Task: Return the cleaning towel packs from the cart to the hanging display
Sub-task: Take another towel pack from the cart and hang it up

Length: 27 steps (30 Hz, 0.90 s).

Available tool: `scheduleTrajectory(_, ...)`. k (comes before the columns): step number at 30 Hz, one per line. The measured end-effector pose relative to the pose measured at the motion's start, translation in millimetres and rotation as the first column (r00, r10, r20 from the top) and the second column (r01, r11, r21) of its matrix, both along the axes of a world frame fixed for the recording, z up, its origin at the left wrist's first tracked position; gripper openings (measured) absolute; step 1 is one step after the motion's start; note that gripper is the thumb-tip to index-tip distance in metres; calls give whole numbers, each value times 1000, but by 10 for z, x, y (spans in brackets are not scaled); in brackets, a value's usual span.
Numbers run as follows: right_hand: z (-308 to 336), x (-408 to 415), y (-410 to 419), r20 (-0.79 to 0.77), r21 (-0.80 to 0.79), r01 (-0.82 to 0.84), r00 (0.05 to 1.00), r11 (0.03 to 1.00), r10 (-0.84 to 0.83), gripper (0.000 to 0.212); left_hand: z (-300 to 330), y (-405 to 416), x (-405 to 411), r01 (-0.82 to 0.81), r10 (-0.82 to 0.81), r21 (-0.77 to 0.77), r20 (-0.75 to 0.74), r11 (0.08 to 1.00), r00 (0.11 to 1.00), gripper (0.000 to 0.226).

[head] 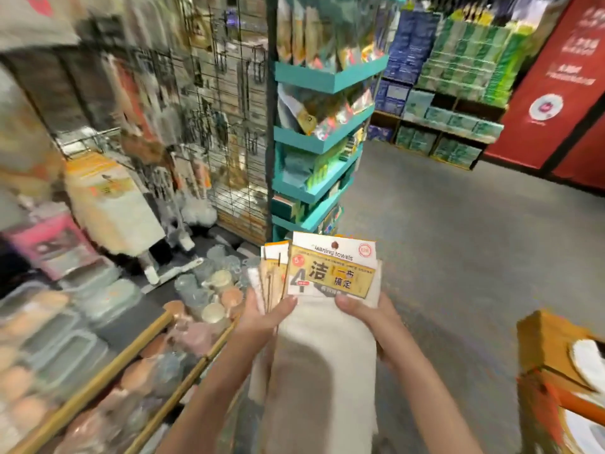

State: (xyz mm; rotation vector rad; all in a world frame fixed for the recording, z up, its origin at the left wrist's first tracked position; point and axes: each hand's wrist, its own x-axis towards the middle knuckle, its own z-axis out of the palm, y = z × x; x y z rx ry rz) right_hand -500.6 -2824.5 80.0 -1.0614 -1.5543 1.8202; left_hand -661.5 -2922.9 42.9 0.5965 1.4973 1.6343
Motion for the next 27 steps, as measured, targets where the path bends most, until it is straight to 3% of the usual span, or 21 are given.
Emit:
scheduleTrajectory(3,-62,-285,195,-6,-34,24,1000,999,-24,56,9,90,-275,34,-34,-4,24,999,999,70)
scheduleTrajectory(5,-104,-449,384,14,23,119,993,993,-119,50,15,243,-378,20,-20,-4,4,1000,1000,73)
scheduleTrajectory(7,-151,-594,633,26,97,185,982,978,-189,60,10,451,-458,-55,55,-5,19,998,998,80)
scheduleTrajectory(12,-223,-889,1412,35,145,100,994,984,-106,51,-7,986,-708,-218,220,-95,9,971,975,124)
scheduleTrajectory(16,-200,-1245,2011,53,188,-24,998,982,14,41,108,1363,-921,-314,314,-150,-24,937,949,109)
scheduleTrajectory(19,-185,-1572,2265,41,171,-157,987,973,153,40,161,1431,-1048,-424,427,-141,-3,895,904,128)
scheduleTrajectory(23,-244,-2032,2347,58,174,-312,950,934,307,37,226,1388,-1242,-506,505,-4,-31,863,862,88)
scheduleTrajectory(27,-286,-2547,2327,35,144,-424,905,894,424,40,157,1355,-1576,-671,672,-32,62,740,738,80)
